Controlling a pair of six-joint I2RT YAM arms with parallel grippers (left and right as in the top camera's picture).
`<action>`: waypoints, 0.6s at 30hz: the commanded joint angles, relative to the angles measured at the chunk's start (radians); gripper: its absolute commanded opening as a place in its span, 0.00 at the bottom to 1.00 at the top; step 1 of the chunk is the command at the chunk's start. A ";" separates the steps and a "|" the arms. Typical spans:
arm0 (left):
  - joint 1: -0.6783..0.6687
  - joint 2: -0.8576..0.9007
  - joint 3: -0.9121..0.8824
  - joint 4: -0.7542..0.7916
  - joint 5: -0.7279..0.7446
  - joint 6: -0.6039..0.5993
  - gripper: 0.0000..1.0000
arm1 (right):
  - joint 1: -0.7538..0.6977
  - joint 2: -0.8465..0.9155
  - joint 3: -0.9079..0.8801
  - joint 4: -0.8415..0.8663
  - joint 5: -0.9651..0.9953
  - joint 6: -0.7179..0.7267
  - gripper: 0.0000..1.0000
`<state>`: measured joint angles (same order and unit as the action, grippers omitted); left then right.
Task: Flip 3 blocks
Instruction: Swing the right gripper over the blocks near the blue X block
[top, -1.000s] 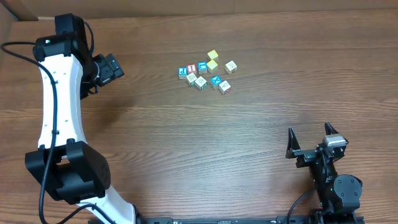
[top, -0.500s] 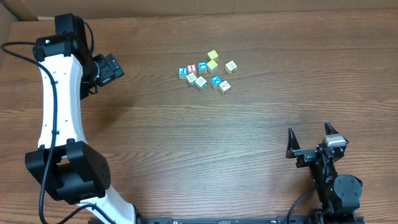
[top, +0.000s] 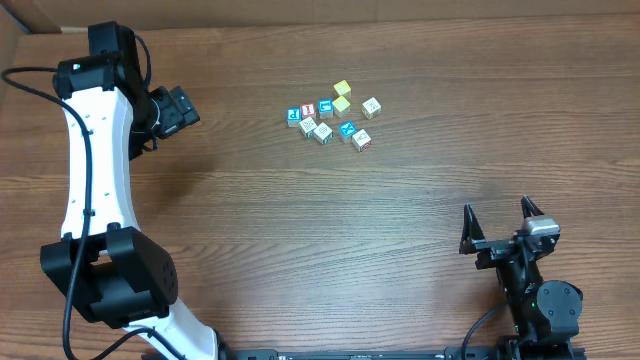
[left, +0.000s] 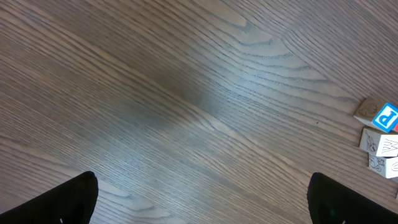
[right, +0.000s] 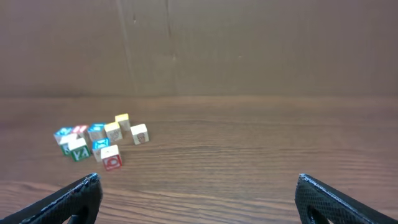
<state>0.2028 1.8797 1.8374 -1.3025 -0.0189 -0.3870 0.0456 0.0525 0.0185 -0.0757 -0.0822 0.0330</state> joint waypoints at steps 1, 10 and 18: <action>-0.007 0.007 0.023 -0.002 0.011 -0.002 1.00 | -0.008 0.001 -0.010 0.037 -0.011 0.192 1.00; -0.007 0.007 0.023 -0.002 0.011 -0.002 1.00 | -0.008 0.096 0.222 -0.005 -0.048 0.233 1.00; -0.007 0.007 0.023 -0.002 0.011 -0.002 1.00 | -0.008 0.548 0.757 -0.313 -0.098 0.229 1.00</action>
<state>0.2028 1.8797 1.8374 -1.3029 -0.0147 -0.3870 0.0456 0.4500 0.5953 -0.3168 -0.1398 0.2562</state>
